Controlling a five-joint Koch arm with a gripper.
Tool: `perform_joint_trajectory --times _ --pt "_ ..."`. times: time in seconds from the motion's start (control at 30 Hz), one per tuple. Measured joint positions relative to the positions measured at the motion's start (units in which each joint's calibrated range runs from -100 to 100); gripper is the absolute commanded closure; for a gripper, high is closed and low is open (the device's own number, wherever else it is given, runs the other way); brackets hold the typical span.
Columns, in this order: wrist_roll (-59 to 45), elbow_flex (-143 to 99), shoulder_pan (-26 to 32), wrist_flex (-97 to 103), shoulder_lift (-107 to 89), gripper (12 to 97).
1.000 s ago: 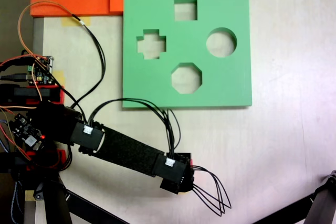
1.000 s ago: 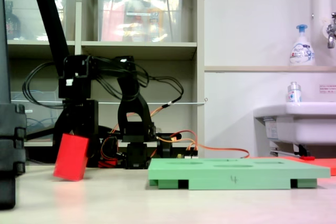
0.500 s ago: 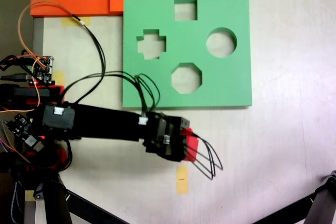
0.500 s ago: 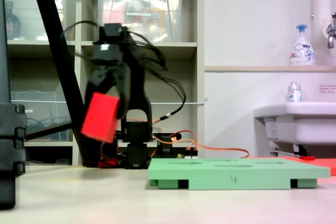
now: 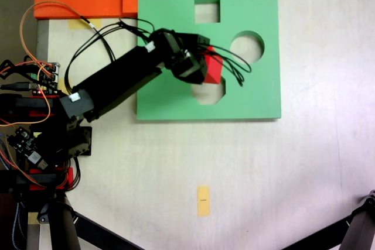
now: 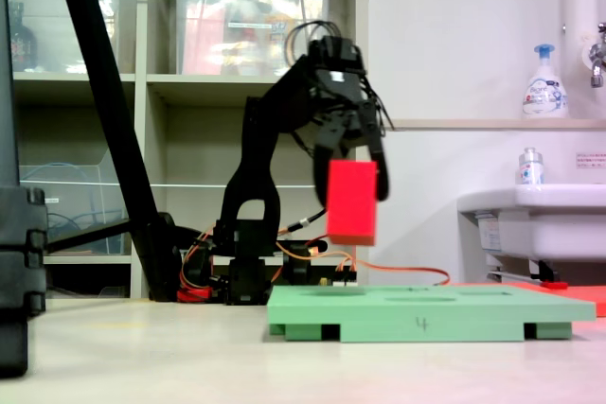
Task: Put the square block into the corresponding hole
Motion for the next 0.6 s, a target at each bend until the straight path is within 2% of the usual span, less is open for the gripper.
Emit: perform_joint_trajectory --times 0.07,0.2,0.6 --pt "1.7 6.6 1.5 -0.1 5.6 86.4" --pt "4.4 19.5 4.6 -0.2 17.4 80.5" --pt "6.1 20.0 7.5 -0.3 29.0 80.7"
